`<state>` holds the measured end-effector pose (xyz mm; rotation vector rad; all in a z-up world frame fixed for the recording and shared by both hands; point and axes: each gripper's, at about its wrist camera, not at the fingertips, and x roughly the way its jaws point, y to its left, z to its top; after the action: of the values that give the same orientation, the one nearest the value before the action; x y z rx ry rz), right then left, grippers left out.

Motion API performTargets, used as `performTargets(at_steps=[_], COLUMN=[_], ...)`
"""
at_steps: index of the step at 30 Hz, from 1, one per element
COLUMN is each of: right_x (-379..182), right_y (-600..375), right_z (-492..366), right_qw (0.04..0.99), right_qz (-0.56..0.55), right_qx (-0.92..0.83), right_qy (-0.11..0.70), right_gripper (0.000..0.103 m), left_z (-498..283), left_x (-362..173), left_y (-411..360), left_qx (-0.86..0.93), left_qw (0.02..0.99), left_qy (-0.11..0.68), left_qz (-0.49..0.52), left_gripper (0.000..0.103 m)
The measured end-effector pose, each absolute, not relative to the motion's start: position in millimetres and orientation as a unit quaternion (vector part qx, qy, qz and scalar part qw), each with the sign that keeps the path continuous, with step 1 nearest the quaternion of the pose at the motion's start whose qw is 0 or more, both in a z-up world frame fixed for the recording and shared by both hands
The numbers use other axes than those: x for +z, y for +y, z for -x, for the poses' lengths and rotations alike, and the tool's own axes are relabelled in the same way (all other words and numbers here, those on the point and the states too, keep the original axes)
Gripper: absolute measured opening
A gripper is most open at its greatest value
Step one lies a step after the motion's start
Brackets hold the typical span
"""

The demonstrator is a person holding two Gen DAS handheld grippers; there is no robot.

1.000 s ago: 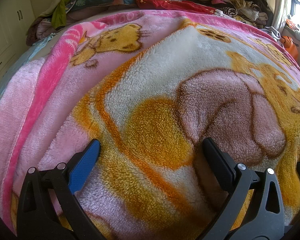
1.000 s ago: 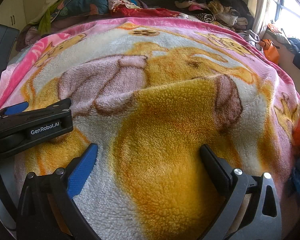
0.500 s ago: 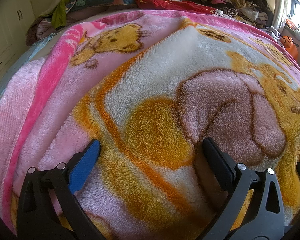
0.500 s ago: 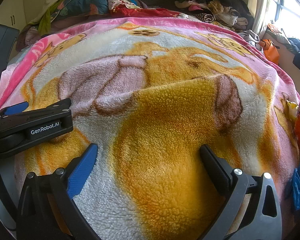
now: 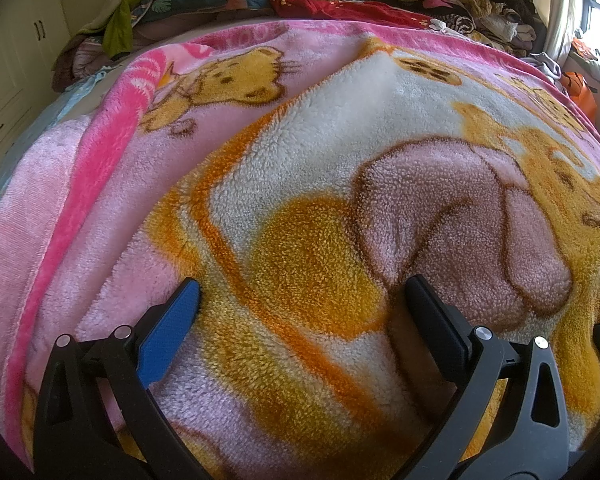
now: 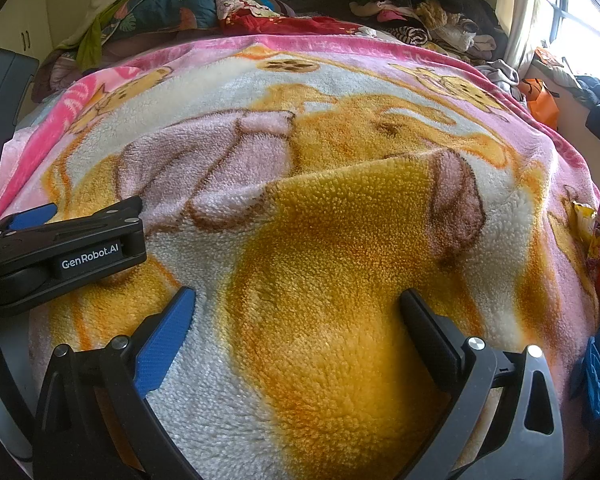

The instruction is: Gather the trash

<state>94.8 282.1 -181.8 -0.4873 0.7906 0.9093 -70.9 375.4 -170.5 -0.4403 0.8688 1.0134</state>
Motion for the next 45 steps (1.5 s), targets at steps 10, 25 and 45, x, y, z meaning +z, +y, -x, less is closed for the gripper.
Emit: performTargets(at_steps=[10, 25, 45], right_x=[-182.1, -182.4, -182.6], right_y=[283.0, 282.9, 281.3], right_z=[-95.1, -94.9, -95.2], right_qw=[0.796, 0.796, 0.797], right_qz=[0.227, 0.226, 0.226], right_qx=[0.424, 0.423, 0.424], right_qy=[0.368, 0.368, 0.367], right_gripper=[0.098, 0.098, 0.098], left_z=[70.1, 70.9, 78.5], left_x=[-170.7, -170.5, -169.2], left_y=[375.4, 375.4, 376.6], left_qx=[0.466, 0.466, 0.466], left_qw=[0.763, 0.763, 0.764], left_qy=[0.4, 0.4, 0.398], left_qz=[0.202, 0.202, 0.203], left_gripper=[0.094, 0.094, 0.094])
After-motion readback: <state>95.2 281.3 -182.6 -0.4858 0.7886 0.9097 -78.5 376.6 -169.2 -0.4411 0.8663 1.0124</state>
